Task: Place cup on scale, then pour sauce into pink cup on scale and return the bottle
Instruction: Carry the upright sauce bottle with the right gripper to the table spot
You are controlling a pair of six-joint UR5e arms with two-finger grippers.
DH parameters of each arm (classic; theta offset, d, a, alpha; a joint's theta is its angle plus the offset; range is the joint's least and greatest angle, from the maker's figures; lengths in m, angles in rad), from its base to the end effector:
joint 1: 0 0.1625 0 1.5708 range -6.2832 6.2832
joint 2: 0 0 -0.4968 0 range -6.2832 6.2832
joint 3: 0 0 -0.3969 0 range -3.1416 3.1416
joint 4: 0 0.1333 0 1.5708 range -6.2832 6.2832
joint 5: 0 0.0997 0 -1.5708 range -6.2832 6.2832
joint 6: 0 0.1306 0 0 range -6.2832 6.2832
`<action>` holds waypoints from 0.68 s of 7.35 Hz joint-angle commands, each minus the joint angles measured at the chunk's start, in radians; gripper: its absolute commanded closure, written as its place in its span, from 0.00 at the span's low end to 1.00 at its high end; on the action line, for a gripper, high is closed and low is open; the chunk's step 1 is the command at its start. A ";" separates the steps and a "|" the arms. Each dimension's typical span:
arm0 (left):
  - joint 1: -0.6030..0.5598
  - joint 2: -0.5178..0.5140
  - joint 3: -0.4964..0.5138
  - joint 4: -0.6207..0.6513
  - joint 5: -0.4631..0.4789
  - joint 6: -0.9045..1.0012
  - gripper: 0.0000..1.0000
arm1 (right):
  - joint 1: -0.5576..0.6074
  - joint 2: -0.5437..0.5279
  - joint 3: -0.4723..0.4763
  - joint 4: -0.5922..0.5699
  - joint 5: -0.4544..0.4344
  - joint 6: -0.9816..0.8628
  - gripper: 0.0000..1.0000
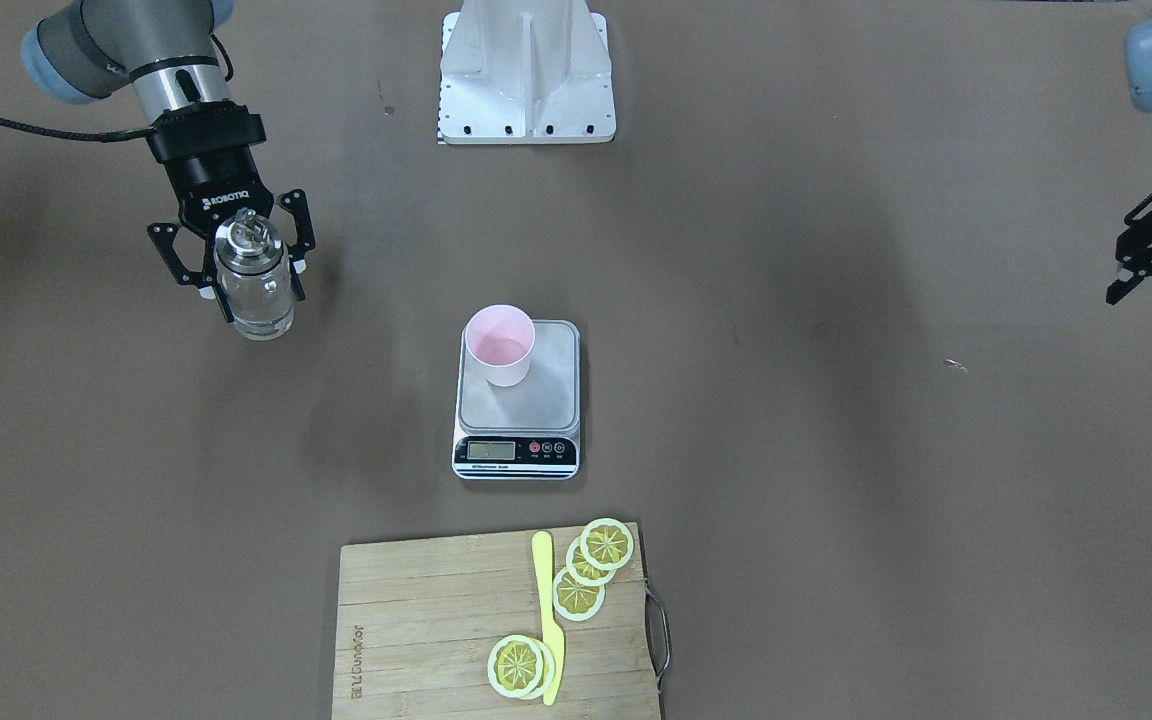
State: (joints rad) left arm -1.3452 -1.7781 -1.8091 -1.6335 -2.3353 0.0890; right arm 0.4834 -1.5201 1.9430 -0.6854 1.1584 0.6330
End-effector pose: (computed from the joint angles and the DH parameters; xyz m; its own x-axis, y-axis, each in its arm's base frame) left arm 0.0909 -0.5879 0.5114 0.6082 0.5635 -0.5590 -0.2505 0.8045 0.5385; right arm -0.3817 -0.4100 0.4305 0.7556 -0.4376 0.4874 -0.2694 0.4707 0.8402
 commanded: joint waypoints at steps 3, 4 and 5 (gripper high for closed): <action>-0.015 0.017 0.040 -0.031 -0.002 0.098 0.03 | 0.086 -0.074 -0.183 0.337 0.101 0.034 0.84; -0.022 0.017 0.040 -0.031 -0.002 0.098 0.03 | 0.084 -0.090 -0.199 0.368 0.101 0.034 0.83; -0.022 0.017 0.040 -0.032 -0.002 0.098 0.03 | 0.083 -0.091 -0.252 0.459 0.099 0.052 0.83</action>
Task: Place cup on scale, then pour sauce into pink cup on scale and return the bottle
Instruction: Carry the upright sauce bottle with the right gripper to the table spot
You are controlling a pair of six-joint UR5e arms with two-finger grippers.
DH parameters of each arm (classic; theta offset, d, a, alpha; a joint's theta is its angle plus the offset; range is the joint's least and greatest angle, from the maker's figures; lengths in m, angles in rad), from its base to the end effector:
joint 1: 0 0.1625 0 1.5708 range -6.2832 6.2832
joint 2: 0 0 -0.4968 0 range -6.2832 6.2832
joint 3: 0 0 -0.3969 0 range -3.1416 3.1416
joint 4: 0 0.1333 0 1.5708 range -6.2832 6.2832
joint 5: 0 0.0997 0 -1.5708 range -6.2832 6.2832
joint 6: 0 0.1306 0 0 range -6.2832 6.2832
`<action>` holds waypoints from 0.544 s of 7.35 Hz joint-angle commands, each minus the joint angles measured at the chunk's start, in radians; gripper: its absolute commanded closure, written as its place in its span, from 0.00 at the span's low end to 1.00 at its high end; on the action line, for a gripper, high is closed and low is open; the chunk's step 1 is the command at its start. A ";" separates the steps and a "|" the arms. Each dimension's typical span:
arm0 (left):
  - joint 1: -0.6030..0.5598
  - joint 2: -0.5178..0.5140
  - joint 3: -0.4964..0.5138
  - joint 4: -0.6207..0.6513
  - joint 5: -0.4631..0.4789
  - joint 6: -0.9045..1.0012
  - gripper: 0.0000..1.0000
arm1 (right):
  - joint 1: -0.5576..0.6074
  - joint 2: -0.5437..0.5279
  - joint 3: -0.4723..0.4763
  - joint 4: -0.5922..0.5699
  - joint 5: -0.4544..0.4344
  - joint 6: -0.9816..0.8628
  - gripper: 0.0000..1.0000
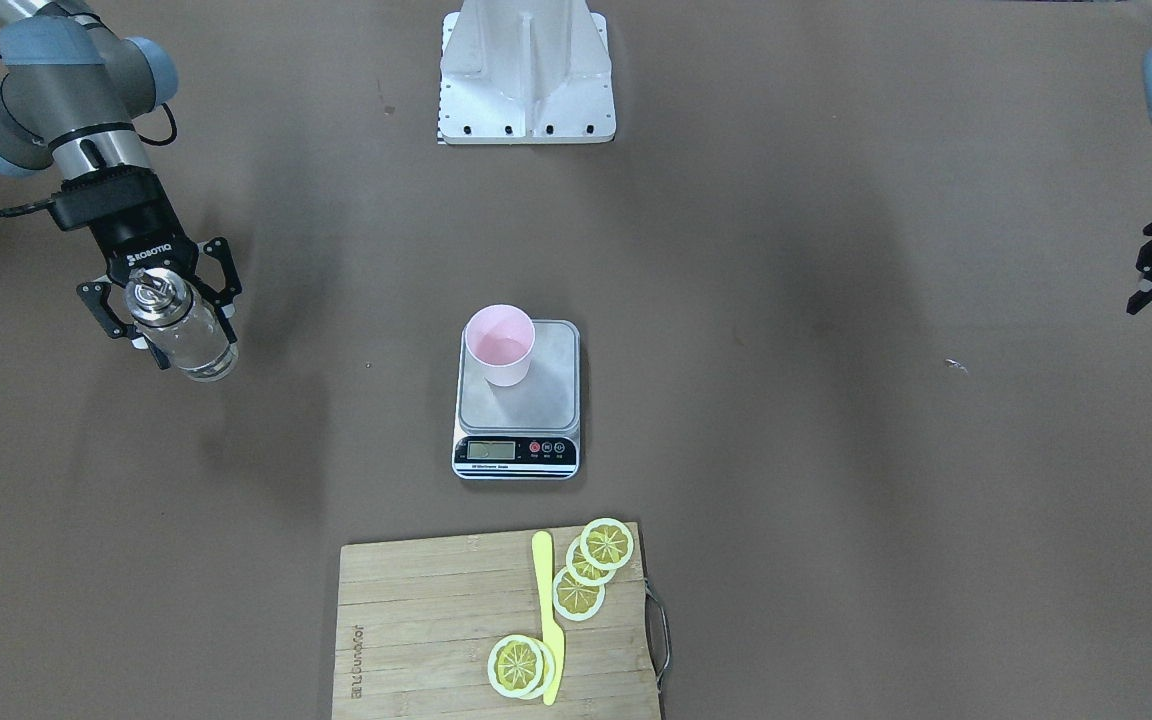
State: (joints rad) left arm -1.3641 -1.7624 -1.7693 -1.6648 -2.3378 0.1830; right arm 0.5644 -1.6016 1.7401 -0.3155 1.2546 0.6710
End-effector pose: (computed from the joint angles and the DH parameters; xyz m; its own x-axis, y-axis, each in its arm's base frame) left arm 0.0801 -0.5898 0.5361 0.5947 0.6138 -0.5193 -0.2948 0.7674 0.5694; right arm -0.3442 -0.4238 0.5280 0.6932 -0.4421 0.5692 -0.3604 0.4713 0.8050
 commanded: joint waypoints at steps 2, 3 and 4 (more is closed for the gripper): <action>-0.003 0.001 -0.001 0.000 0.000 0.004 0.03 | 0.002 0.000 -0.155 0.223 0.005 0.033 0.84; -0.003 0.001 -0.001 0.000 0.000 0.004 0.03 | 0.002 -0.001 -0.157 0.228 0.006 0.033 0.84; -0.003 0.001 0.001 0.000 0.000 0.004 0.03 | 0.002 -0.009 -0.159 0.228 0.006 0.033 0.83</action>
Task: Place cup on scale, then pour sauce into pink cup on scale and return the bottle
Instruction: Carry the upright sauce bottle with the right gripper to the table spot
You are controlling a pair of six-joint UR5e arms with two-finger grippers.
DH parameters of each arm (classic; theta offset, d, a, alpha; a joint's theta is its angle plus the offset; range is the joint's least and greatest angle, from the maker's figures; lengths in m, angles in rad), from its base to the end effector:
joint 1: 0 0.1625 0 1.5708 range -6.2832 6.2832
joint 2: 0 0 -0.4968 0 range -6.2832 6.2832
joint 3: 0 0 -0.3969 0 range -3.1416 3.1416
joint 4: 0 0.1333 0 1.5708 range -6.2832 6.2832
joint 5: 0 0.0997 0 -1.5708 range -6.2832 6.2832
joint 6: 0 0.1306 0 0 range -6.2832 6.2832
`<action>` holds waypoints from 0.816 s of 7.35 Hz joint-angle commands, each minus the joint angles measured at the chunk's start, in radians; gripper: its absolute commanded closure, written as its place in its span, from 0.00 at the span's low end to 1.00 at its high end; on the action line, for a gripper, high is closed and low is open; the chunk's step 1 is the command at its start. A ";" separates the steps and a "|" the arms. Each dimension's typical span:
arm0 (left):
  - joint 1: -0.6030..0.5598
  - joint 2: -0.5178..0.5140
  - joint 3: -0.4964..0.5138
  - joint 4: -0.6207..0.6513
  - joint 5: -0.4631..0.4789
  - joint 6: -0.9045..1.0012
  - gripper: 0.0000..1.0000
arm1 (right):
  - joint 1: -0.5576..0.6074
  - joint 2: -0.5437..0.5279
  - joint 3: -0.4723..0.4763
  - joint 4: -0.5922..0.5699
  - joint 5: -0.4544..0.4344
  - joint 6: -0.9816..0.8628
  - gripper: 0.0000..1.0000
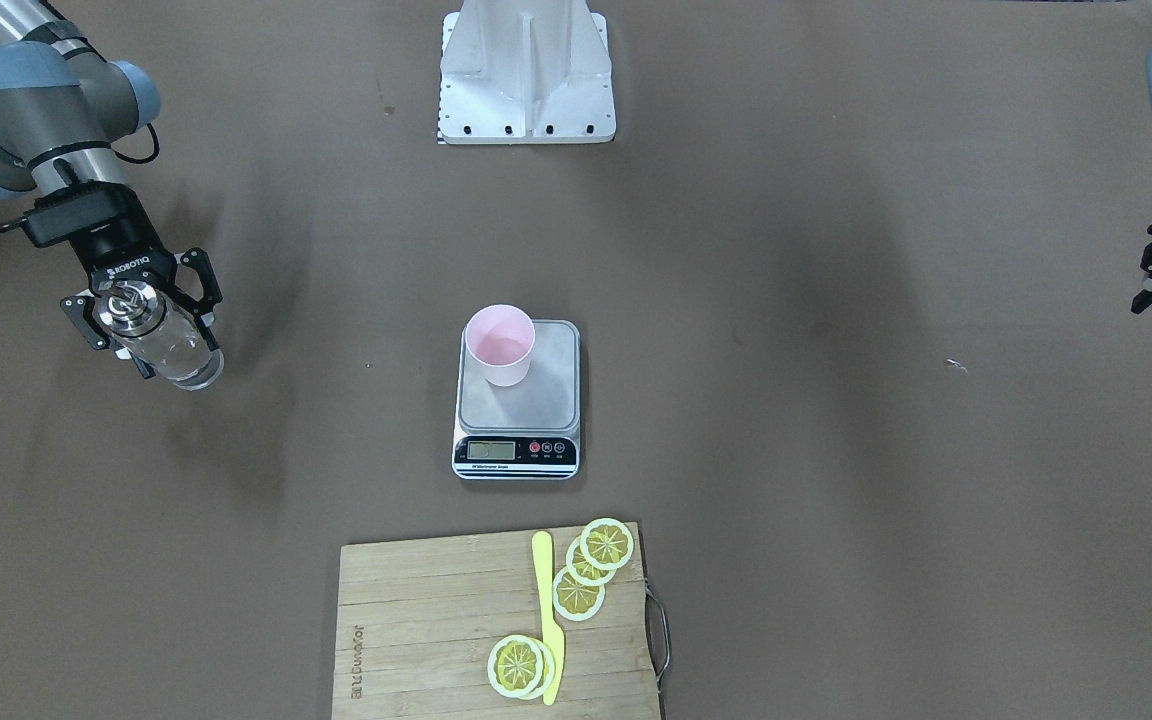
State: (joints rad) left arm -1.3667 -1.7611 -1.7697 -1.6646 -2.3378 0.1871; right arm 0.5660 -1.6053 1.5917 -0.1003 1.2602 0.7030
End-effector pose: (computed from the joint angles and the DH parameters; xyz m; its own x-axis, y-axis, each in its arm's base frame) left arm 0.0784 -0.5895 0.5367 0.5952 0.6148 -0.5175 -0.2954 0.7662 0.5707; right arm -0.3415 -0.4222 0.5795 0.6471 -0.4495 0.6158 -0.4226 0.4608 0.7804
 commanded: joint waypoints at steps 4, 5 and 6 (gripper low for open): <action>-0.002 0.002 -0.001 0.000 0.000 -0.001 0.03 | 0.000 -0.019 -0.019 0.013 -0.002 -0.006 0.83; -0.002 0.002 -0.001 0.000 0.000 -0.001 0.03 | 0.000 -0.027 -0.031 0.013 -0.004 -0.005 0.83; -0.005 0.002 -0.002 0.000 0.000 -0.001 0.03 | 0.000 -0.031 -0.035 0.013 -0.005 -0.003 0.83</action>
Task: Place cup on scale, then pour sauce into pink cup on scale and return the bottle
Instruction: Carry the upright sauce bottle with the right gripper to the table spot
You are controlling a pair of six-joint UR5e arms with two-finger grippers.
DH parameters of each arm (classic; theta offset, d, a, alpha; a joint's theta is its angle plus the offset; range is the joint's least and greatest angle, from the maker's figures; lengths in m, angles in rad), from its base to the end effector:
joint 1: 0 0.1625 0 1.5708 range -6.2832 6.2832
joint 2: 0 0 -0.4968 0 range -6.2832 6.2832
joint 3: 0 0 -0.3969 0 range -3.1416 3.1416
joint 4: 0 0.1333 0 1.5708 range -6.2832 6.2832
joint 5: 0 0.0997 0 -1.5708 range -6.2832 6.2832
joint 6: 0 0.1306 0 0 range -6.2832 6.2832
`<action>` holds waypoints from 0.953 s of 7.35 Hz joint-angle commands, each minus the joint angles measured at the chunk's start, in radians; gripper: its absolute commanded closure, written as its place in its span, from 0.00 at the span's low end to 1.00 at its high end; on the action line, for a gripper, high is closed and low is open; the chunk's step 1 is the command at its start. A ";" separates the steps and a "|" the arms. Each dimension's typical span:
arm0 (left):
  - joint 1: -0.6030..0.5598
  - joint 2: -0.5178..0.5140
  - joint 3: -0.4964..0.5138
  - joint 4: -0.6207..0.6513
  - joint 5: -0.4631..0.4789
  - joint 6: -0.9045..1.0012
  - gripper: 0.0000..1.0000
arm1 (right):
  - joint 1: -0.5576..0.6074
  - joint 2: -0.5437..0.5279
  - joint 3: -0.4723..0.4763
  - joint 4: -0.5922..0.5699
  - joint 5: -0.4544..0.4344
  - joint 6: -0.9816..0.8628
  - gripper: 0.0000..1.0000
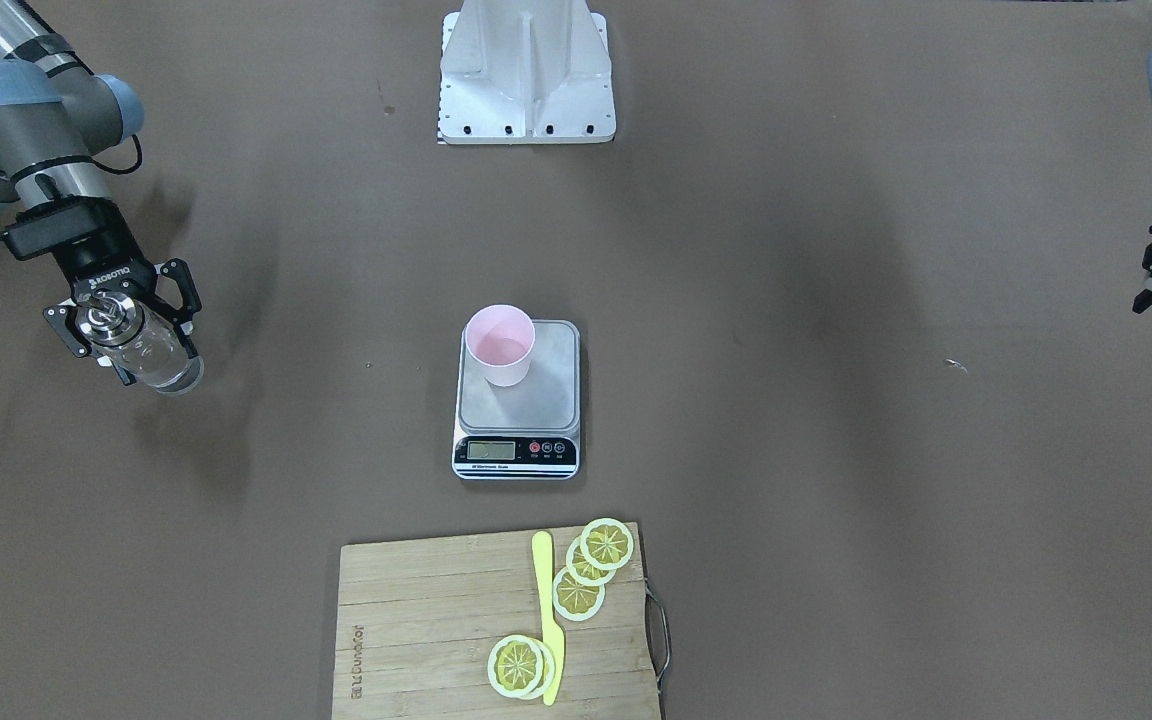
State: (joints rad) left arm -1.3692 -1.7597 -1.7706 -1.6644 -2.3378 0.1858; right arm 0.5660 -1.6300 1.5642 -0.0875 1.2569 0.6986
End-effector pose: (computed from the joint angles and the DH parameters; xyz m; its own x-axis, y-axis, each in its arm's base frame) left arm 0.0768 -0.5891 0.5371 0.5972 0.6120 -0.5185 -0.2928 0.7682 0.5694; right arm -0.3328 -0.4172 0.6050 0.6707 -0.4368 0.5995 -0.3950 0.4738 0.7871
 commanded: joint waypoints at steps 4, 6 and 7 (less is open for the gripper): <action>-0.002 0.002 -0.001 0.000 0.000 0.000 0.03 | -0.009 -0.008 -0.009 0.000 -0.001 0.007 0.83; -0.002 0.002 -0.001 0.000 0.000 0.001 0.03 | -0.017 -0.005 -0.013 0.002 0.001 0.007 0.83; -0.004 0.002 -0.001 0.000 0.000 0.000 0.03 | -0.018 0.001 -0.029 0.002 0.001 0.007 0.83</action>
State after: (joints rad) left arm -1.3719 -1.7579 -1.7717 -1.6644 -2.3378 0.1867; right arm 0.5506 -1.6341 1.5487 -0.0861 1.2573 0.7056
